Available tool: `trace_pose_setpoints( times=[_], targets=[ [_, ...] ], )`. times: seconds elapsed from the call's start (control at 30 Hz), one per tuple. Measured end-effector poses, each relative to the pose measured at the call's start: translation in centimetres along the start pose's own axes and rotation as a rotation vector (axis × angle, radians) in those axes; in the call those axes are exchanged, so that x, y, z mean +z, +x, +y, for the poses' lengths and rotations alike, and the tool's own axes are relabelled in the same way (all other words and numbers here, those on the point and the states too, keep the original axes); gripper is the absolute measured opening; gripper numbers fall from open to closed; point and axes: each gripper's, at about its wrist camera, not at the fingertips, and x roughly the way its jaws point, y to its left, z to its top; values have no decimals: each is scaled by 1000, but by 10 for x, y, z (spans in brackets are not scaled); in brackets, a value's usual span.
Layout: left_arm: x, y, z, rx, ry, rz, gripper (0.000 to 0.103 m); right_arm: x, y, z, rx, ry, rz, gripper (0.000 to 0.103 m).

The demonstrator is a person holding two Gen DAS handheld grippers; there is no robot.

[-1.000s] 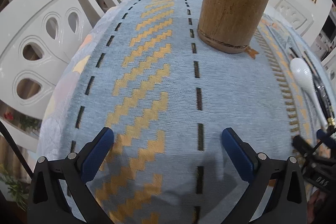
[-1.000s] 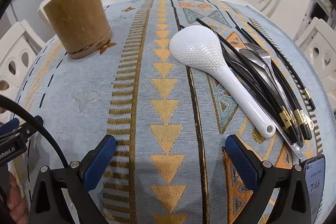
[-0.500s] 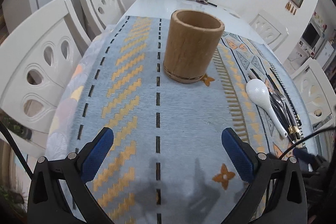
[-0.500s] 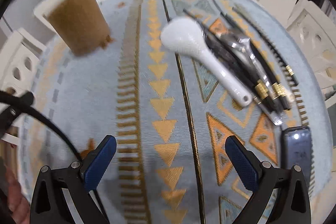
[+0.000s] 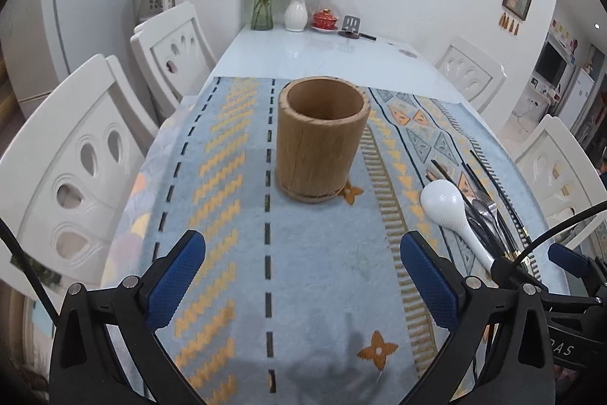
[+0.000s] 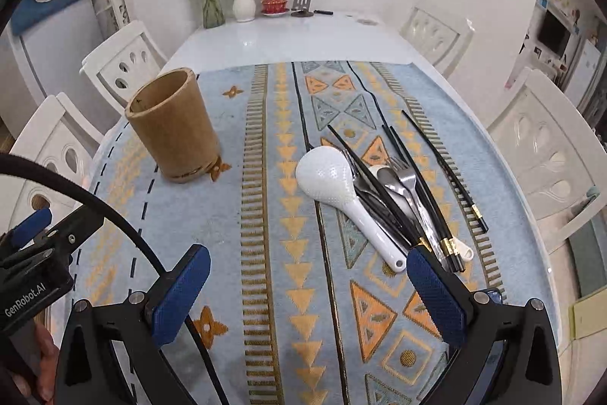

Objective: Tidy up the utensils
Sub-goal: 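Move the left gripper toward the wooden cup while the right gripper approaches the utensils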

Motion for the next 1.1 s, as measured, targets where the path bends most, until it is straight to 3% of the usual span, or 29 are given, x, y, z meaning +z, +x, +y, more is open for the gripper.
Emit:
trace_pose_setpoints(
  times=[0.2, 0.47, 1.1],
  targets=[
    [9, 19, 0, -27, -15, 26, 103, 12, 9, -3, 22, -33, 2, 103],
    [18, 37, 3, -7, -115, 42, 103, 41, 3, 4, 98, -54, -13, 103],
    [39, 90, 0, -65, -60, 22, 103, 62, 27, -18, 79, -18, 12, 103]
  ],
)
